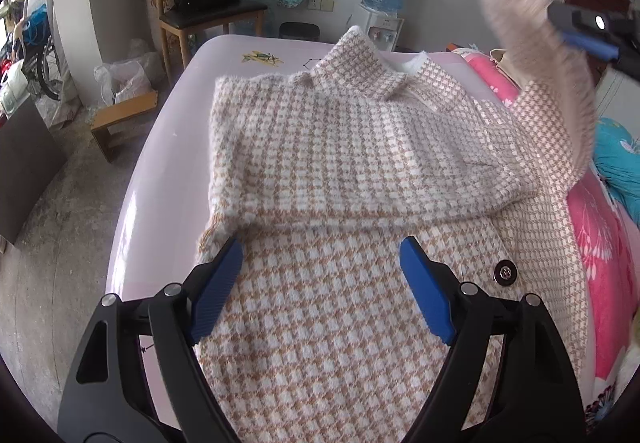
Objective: Fold large clothes
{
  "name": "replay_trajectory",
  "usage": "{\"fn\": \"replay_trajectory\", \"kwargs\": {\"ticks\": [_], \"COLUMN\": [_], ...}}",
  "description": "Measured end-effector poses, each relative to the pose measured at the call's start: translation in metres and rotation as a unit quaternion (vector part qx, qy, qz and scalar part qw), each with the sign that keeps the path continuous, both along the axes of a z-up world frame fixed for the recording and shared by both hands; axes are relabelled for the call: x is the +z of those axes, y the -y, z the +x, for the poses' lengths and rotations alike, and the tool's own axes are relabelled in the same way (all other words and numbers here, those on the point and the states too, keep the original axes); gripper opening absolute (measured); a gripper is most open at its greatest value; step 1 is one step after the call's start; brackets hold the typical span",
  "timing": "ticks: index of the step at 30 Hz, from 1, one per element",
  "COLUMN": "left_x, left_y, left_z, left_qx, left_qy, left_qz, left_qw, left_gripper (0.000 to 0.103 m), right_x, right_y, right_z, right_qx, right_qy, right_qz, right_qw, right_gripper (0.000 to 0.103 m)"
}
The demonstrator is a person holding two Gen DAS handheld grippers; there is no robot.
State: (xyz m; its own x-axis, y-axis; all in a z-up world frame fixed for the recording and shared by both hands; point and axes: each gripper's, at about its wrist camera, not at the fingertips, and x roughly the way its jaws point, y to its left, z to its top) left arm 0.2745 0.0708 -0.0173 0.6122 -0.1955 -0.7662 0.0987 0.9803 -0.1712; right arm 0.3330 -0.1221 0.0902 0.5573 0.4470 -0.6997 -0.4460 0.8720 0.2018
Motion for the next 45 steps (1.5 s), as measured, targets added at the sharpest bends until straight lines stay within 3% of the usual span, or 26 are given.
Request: {"fn": "replay_trajectory", "kwargs": {"ticks": [2,5,10,14,17,20,22,23,24,27,31,33,35,39,41,45], "left_x": [-0.004,-0.006,0.001,0.001,-0.012,-0.034,-0.039,-0.039,-0.038,-0.031,0.010,0.023,0.017,-0.023,-0.032,-0.030], "left_y": [-0.009,-0.016,-0.018,-0.016,-0.010,-0.007,-0.003,0.000,0.003,0.016,0.025,0.022,0.016,0.008,0.012,0.017], "left_z": [-0.005,-0.008,0.005,0.041,0.080,0.114,0.127,0.130,0.133,0.135,0.125,0.124,0.131,0.145,0.144,0.145], "left_qx": [-0.003,-0.012,-0.029,-0.011,0.002,0.013,0.020,0.019,0.011,-0.003,-0.025,-0.018,0.004,0.018,0.015,0.013], "left_qy": [-0.005,-0.005,0.004,-0.007,-0.051,-0.107,-0.112,-0.107,-0.105,-0.097,-0.018,-0.001,-0.009,-0.055,-0.052,-0.047], "left_qz": [-0.017,-0.027,-0.055,-0.086,-0.102,-0.125,-0.113,-0.102,-0.096,-0.062,-0.032,-0.026,-0.012,0.005,0.021,0.043], "left_qw": [0.9998,0.9996,0.9981,0.9962,0.9935,0.9863,0.9871,0.9888,0.9897,0.9933,0.9990,0.9995,0.9999,0.9983,0.9983,0.9979], "left_gripper": [0.077,0.077,0.075,0.068,0.065,0.057,0.049,0.042,0.027,0.011,0.010,0.010,0.010,0.010,0.011,0.011], "right_x": [-0.035,-0.071,-0.073,-0.070,-0.072,-0.075,-0.079,-0.081,-0.085,-0.090,-0.090,-0.091,-0.093,-0.100,-0.097,-0.084], "right_y": [-0.008,0.014,0.099,0.178,0.223,0.250,0.256,0.256,0.253,0.258,0.260,0.259,0.258,0.252,0.248,0.231], "right_z": [-0.009,-0.018,-0.021,-0.015,-0.014,-0.016,-0.019,-0.020,-0.020,-0.021,-0.020,-0.018,-0.016,-0.008,-0.001,0.024], "right_qx": [0.044,0.038,-0.050,-0.151,-0.210,-0.233,-0.239,-0.240,-0.241,-0.246,-0.251,-0.254,-0.253,-0.253,-0.255,-0.236], "right_qy": [-0.061,-0.110,-0.116,-0.107,-0.109,-0.112,-0.110,-0.109,-0.108,-0.103,-0.090,-0.086,-0.085,-0.087,-0.084,-0.064], "right_qz": [0.023,0.014,0.045,0.070,0.087,0.112,0.111,0.108,0.104,0.085,0.059,0.048,0.039,0.011,-0.001,-0.003], "right_qw": [0.997,0.993,0.991,0.980,0.968,0.959,0.958,0.959,0.959,0.960,0.962,0.962,0.963,0.963,0.963,0.970], "right_gripper": [0.077,0.077,0.077,0.077,0.075,0.073,0.072,0.072,0.072,0.069,0.066,0.066,0.066,0.061,0.045,0.026]}}
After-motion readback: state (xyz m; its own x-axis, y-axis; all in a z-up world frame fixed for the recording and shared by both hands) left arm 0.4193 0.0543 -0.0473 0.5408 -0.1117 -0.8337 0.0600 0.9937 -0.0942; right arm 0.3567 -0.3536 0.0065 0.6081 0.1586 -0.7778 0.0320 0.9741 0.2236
